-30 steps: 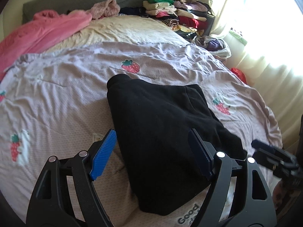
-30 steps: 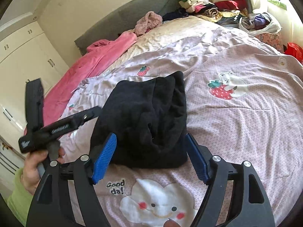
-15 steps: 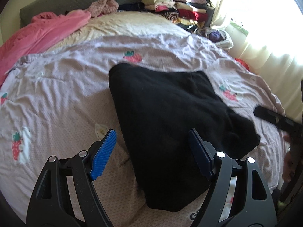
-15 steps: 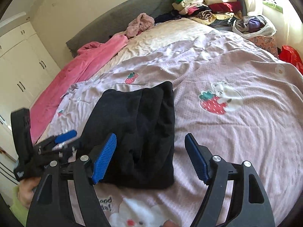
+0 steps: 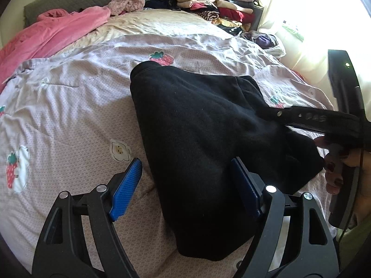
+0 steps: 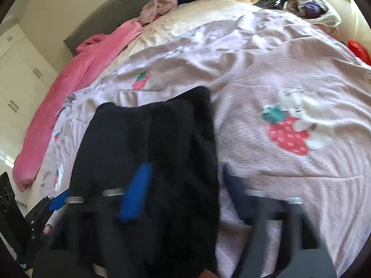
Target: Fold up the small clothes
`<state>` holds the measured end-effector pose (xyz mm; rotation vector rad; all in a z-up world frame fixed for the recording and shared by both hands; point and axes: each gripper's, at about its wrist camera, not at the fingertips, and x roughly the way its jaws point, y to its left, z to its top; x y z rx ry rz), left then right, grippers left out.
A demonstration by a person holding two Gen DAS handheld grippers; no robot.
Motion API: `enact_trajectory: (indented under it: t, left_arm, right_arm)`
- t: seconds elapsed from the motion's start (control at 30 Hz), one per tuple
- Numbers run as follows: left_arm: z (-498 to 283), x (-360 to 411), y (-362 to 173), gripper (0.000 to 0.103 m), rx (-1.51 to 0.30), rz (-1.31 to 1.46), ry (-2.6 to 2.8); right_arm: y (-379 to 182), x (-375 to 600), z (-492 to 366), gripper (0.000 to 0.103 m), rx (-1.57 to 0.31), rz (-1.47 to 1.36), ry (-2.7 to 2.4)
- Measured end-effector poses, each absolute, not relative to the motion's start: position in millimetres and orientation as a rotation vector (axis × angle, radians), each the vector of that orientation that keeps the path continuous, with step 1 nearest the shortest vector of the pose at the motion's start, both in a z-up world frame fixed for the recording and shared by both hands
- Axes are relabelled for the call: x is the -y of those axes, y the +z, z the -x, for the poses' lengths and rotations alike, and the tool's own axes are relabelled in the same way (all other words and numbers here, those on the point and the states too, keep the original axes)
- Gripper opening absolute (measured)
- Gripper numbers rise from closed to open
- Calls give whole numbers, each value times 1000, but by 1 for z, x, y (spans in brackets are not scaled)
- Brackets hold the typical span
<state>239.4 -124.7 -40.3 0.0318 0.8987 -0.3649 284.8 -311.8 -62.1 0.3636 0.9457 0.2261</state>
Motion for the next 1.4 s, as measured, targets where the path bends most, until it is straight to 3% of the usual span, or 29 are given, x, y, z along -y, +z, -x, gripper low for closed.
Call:
enact_trajectory:
  t: [0.03, 0.2, 0.37, 0.5, 0.73, 0.83, 1.0, 1.23, 1.37, 1.4]
  left_arm:
    - [-238, 125, -39, 71, -890, -41, -359]
    - [-234, 123, -35, 71, -871, -49, -348]
    - [-237, 122, -41, 75, -901, -18, -368]
    - [-236, 122, -43, 75, -909, -12, -371]
    - [-233, 119, -42, 75, -917, -1, -362]
    - [-231, 115, -42, 75, -917, 16, -358]
    - [-227, 111, -42, 76, -918, 30, -354]
    - [-215, 113, -40, 79, -913, 18, -355]
    - [-205, 107, -36, 79, -908, 43, -351]
    - [-202, 106, -35, 79, -904, 50, -352]
  right_arm:
    - [-57, 305, -283, 14, -925, -314, 220]
    - [-27, 290, -270, 12, -770, -212, 326]
    - [-71, 302, -285, 16, -913, -137, 205]
    - [-78, 309, -279, 19, -916, -178, 182]
    - [-68, 308, -264, 51, -933, -118, 98]
    - [-62, 316, -251, 57, -917, -180, 91]
    - [-48, 308, -223, 58, -867, -205, 199]
    - [-70, 297, -223, 59, -960, -132, 121]
    - [-49, 293, -207, 64, -912, -109, 122]
    - [-44, 294, -200, 70, -899, -111, 128]
